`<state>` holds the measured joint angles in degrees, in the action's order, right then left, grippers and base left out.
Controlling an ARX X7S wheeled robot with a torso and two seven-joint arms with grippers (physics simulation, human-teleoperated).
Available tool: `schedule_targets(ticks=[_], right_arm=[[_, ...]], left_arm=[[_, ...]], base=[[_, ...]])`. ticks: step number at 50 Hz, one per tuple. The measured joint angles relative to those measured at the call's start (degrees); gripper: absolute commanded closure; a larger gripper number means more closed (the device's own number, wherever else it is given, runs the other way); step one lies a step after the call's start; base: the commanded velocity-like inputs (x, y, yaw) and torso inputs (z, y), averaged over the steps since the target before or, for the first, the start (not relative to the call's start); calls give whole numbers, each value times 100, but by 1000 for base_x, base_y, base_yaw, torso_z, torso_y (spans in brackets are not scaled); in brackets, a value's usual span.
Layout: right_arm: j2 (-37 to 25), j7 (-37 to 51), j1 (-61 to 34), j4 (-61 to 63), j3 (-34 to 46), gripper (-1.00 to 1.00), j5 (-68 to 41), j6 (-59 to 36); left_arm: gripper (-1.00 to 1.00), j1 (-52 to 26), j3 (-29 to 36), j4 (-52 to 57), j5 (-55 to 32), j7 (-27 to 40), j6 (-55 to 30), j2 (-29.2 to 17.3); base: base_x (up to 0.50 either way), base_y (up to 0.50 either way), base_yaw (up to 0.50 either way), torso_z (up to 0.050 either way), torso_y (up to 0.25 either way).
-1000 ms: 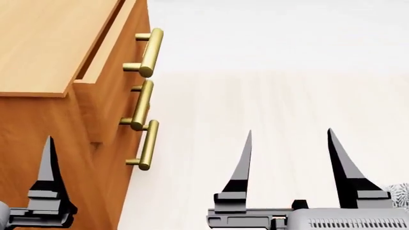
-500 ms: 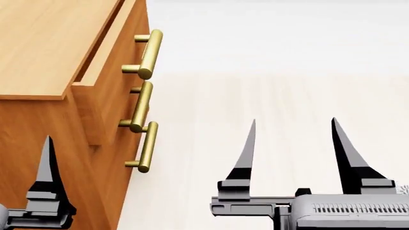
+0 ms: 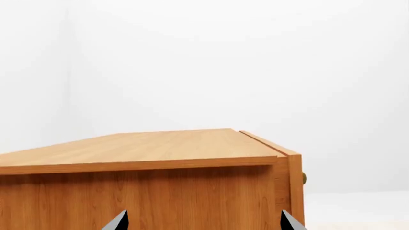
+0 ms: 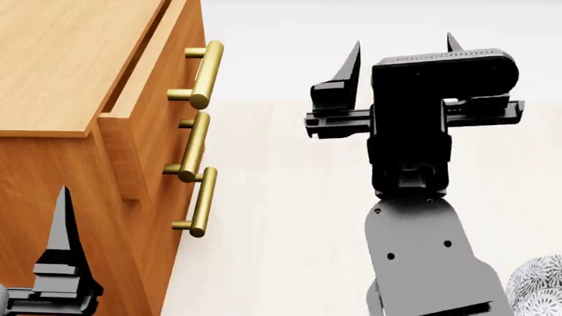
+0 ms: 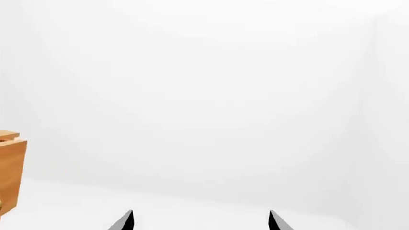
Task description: Close the top drawer of the cabinet and put the bowl on top of it.
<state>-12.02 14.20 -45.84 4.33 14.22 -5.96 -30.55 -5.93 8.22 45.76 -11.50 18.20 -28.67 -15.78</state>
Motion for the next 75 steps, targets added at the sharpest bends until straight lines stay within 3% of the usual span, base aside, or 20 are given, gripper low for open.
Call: schedule_targets(ticks=[17,37,61,75], right_arm=[[597,-66,-1516,-2600,386,-100,139,731],[1071,143,-1962,-3764,1121,-100,-396,1276],[1164,951,-2604,-5089,3993,-100,-2832,2635],[1145,1441,-2944,-5182,5666,-100,-4281,3247]], left_arm=[[-100,-60,45,30,-33,62,-74,-57],[-100,-66,57,-91,-64,110,-7,-110],[-100,-60,27,-341,-106,143,141,-163],[-100,-74,29,-445,-131,168,179,-184]], base=[[0,0,0,0,0],[0,0,0,0,0],[0,0,0,0,0],[0,0,0,0,0]])
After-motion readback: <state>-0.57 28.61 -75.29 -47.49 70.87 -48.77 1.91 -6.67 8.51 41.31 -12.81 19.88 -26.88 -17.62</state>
